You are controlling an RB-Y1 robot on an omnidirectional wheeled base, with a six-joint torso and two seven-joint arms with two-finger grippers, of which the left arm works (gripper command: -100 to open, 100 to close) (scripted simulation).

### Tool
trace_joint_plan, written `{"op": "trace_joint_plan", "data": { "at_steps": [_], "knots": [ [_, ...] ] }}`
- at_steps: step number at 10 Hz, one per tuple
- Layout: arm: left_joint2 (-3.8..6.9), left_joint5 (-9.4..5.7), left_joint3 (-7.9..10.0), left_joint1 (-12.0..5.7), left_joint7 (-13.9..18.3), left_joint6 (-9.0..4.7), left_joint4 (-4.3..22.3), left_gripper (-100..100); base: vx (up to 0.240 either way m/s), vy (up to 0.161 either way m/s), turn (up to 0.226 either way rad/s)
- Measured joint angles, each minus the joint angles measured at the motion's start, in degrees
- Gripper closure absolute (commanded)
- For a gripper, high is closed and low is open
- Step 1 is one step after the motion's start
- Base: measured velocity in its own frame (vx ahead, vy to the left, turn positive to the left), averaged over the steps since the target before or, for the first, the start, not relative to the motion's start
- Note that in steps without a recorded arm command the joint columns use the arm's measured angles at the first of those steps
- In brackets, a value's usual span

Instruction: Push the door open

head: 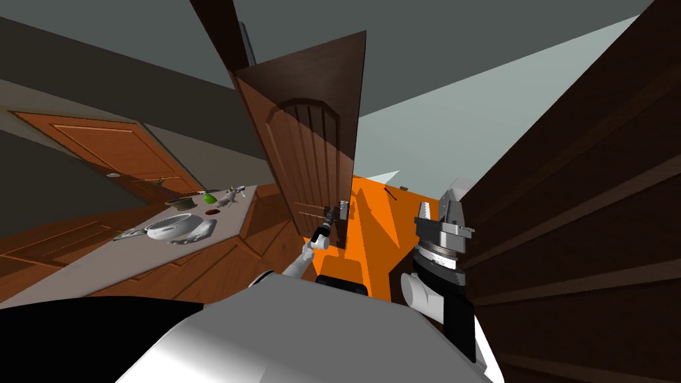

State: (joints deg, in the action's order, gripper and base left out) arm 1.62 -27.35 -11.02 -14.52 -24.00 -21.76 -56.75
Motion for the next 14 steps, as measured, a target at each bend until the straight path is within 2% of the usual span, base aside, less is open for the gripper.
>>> {"op": "trace_joint_plan", "data": {
  "at_steps": [2,3,4,5,6,7,13,14],
  "knots": [
    [0.06,0.17,0.18,0.04,-0.31,-0.3,0.23,-100,0.208,-0.063,-0.008],
    [-0.34,0.26,0.32,-0.04,-0.48,-0.45,0.42,-100,0.191,-0.107,-0.011],
    [-1.0,0.34,0.5,-0.1,-0.69,-0.51,0.48,-100,0.175,-0.091,-0.011],
    [-2.13,0.47,0.61,0.2,-0.97,-0.53,0.2,-100,0.145,-0.098,-0.009],
    [-3.25,0.53,0.64,-0.29,-0.95,-1.0,1.15,-100,0.058,-0.05,0.003],
    [-3.38,0.53,0.63,-0.37,-0.91,-1.15,1.29,100,-0.005,0.005,0.002],
    [-3.35,0.57,0.49,-0.19,-1.0,-0.86,1.26,100,-0.003,0.007,-0.002],
    [-2.83,-0.55,-0.08,-0.09,-1.63,-0.98,1.34,100,0.09,0.002,0.023]
  ]
}}
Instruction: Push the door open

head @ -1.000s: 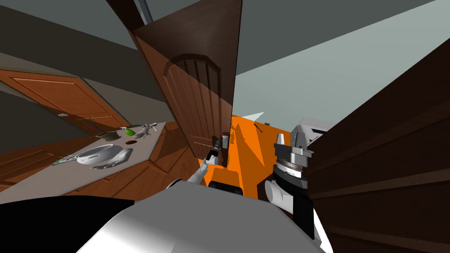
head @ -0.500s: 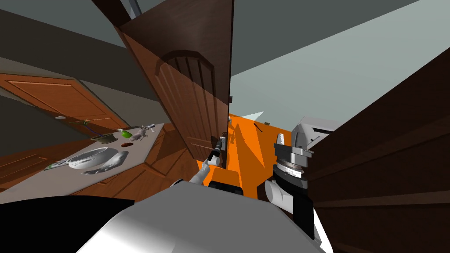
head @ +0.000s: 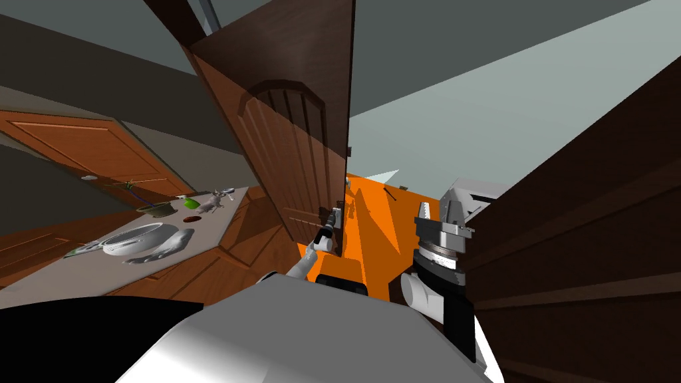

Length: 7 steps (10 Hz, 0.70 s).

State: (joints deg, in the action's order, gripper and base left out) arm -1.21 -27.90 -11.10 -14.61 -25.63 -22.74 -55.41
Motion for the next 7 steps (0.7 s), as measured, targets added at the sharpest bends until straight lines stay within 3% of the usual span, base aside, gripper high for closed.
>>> {"op": "trace_joint_plan", "data": {
  "at_steps": [3,5,6,7],
  "knots": [
    [0.96,-3.56,-1.02,0.34,-3.29,-0.16,-0.49,100,0.123,-0.017,0.038],
    [1.77,-5.7,-1.32,-0.47,-4.79,-1.54,0.19,100,0.098,0.005,0.084],
    [2.16,-6.79,-1.42,-0.79,-5.53,-2.26,0.71,-100,0.011,0.049,0.213],
    [2.49,-7.14,-2.32,-0.89,-5.66,-2.46,0.8,-100,-0.048,0.088,0.242]
  ]
}}
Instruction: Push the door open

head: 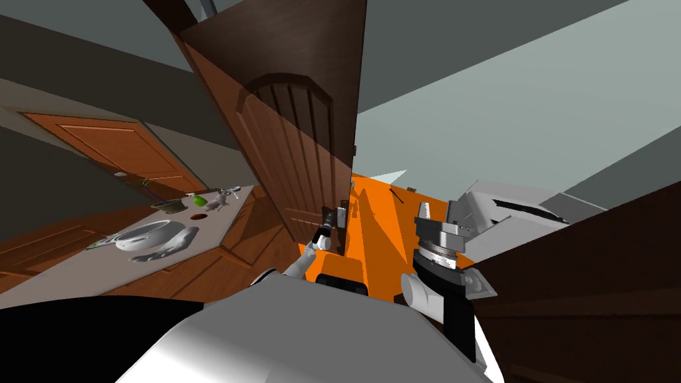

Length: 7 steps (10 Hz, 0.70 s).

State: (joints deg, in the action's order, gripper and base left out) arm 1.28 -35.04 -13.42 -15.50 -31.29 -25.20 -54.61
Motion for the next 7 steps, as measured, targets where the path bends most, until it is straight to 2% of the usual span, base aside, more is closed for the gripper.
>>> {"op": "trace_joint_plan", "data": {
  "at_steps": [2,4,6,7],
  "knots": [
    [0.71,-0.61,-2.21,0.44,-0.01,0.83,-1.26,-100,-0.073,0.065,0.208],
    [0.92,-1.27,-4.67,-0.14,0.3,0.68,-0.56,-100,-0.064,0.054,0.186],
    [1.61,-2.1,-7.44,-0.54,1.19,0.75,-0.45,-100,-0.061,0.039,0.214],
    [1.32,-2.44,-8.82,-0.69,1.42,0.62,-0.24,-100,-0.081,0.02,0.24]
  ]
}}
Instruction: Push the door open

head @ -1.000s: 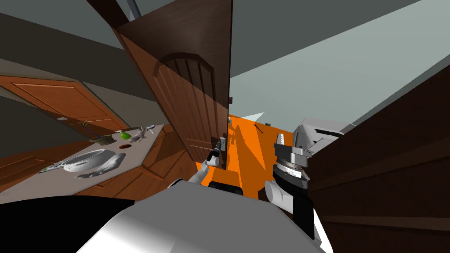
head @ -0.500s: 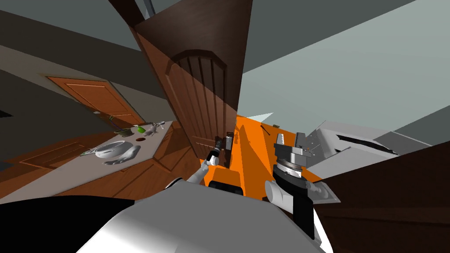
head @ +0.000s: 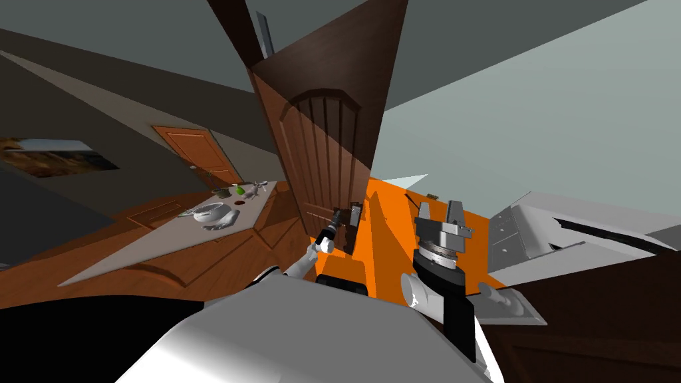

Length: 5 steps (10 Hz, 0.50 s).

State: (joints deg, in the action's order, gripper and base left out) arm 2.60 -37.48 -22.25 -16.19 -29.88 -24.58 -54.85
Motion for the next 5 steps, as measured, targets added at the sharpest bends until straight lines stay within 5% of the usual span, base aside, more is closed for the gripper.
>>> {"op": "trace_joint_plan", "data": {
  "at_steps": [5],
  "knots": [
    [-2.3,-1.67,-5.7,-0.31,-0.07,0.53,-0.44,-100,-0.106,-0.056,0.169]
  ]
}}
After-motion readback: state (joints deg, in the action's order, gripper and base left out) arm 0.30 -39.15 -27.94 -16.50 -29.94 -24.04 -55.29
